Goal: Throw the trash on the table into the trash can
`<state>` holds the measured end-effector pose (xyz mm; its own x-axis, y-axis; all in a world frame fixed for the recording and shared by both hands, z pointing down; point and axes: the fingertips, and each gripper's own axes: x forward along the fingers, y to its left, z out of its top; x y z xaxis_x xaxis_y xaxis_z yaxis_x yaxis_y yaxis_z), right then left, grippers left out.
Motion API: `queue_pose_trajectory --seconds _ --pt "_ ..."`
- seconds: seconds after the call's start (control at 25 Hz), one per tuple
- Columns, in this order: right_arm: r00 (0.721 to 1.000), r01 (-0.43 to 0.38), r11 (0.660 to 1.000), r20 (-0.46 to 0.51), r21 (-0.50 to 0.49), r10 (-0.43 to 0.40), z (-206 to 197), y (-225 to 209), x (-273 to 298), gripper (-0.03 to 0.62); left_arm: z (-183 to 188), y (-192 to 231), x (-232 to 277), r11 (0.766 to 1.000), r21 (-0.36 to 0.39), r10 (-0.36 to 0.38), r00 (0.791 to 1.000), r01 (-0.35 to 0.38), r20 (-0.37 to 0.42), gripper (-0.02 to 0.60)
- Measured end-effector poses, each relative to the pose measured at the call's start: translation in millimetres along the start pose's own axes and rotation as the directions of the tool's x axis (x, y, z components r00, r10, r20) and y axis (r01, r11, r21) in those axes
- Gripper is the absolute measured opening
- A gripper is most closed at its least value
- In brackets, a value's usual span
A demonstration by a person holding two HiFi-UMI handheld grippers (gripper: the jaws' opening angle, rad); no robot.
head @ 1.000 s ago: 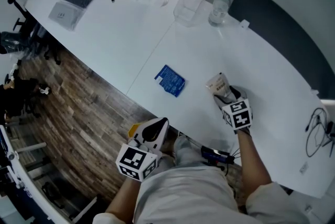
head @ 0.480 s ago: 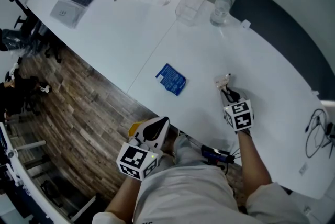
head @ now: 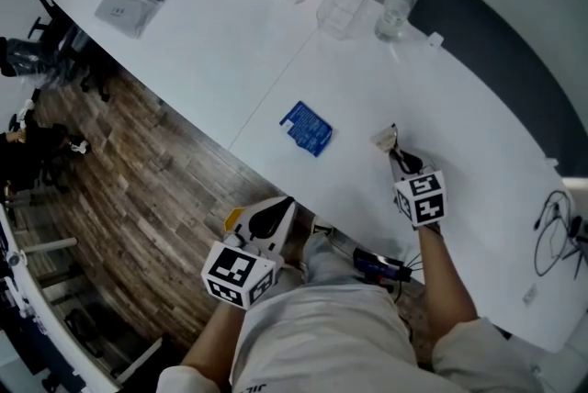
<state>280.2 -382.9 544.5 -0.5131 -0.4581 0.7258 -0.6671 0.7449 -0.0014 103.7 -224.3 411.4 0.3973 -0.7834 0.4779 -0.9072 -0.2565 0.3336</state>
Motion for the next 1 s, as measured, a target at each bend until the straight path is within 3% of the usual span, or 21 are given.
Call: queue_pose_trajectory --seconds 0.32,0.64,1.0 --pt "1.0 -0.02 1.0 0.012 -0.023 0.02 4.7 26.5 -14.3 0.042 -8.0 0.1 -29.7 1.0 -0.008 0.024 0.999 -0.024 0.039 0.002" --pt "0.991 -0.125 0.99 0.032 -0.071 0.128 14.7 91.2 -26.2 0.043 -19.7 16.9 -82.9 0.994 -0.045 0.106 0.989 -0.102 0.102 0.002" --pt "0.973 -0.223 0.96 0.029 -0.171 0.231 40.7 180.6 -28.5 0.043 -36.1 58.3 -179.7 0.96 -0.122 0.274 0.942 -0.254 0.194 0.002"
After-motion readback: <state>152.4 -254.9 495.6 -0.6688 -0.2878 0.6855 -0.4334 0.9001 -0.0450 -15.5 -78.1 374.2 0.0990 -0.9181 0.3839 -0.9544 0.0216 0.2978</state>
